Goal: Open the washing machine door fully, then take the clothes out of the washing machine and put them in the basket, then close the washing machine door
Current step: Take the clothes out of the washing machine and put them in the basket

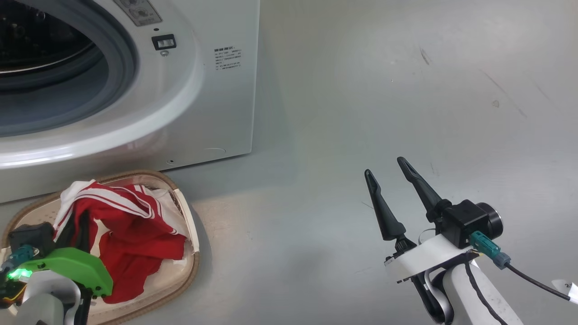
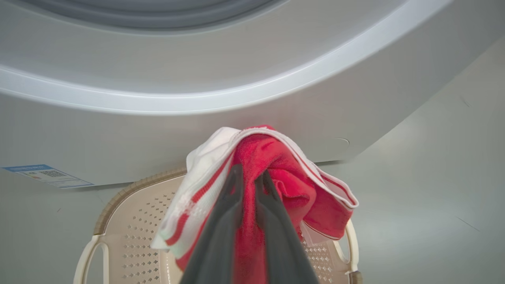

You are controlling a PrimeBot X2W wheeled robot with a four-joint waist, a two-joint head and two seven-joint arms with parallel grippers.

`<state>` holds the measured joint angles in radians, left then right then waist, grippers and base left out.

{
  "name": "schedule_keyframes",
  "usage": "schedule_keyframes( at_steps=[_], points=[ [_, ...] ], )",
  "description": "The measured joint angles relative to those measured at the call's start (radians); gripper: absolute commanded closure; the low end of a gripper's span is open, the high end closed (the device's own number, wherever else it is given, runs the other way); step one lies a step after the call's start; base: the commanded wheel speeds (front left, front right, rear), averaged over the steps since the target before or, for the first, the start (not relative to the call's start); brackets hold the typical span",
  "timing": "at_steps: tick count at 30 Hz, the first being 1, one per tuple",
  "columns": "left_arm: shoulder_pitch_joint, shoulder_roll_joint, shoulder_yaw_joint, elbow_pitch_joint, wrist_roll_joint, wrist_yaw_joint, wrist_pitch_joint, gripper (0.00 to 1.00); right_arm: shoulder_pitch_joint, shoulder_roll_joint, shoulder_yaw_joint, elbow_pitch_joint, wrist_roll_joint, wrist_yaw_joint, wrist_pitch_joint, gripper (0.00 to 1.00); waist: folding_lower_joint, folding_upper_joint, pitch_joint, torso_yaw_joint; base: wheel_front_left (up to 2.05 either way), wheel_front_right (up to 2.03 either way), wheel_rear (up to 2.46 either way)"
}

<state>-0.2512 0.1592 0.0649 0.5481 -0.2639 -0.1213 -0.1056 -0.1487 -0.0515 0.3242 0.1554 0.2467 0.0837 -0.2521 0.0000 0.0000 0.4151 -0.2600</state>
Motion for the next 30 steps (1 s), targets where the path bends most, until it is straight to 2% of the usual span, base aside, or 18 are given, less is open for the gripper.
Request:
schedule_keyframes(
  at_steps=[14, 22, 30],
  points=[
    [-0.083, 0.009, 0.053, 0.200, -0.034, 0.015, -0.003, 1.00, -0.028, 0.000, -0.019, -0.013, -0.022, -0.016, 0.000, 0.00, 0.0000, 0.0000, 0.077, 0.019, 0.00, 0.00, 0.00],
    [-0.138, -0.044, 0.105, 0.316, -0.124, 0.021, -0.020, 1.00, -0.036, -0.007, -0.025, -0.012, -0.044, -0.017, 0.000, 0.00, 0.0000, 0.0000, 0.083, 0.044, 0.00, 0.00, 0.00],
    [-0.160, -0.046, 0.114, 0.387, -0.132, 0.020, -0.039, 1.00, -0.038, -0.010, -0.022, -0.008, -0.049, -0.017, 0.000, 0.00, 0.0000, 0.0000, 0.079, 0.049, 0.00, 0.00, 0.00]
  ],
)
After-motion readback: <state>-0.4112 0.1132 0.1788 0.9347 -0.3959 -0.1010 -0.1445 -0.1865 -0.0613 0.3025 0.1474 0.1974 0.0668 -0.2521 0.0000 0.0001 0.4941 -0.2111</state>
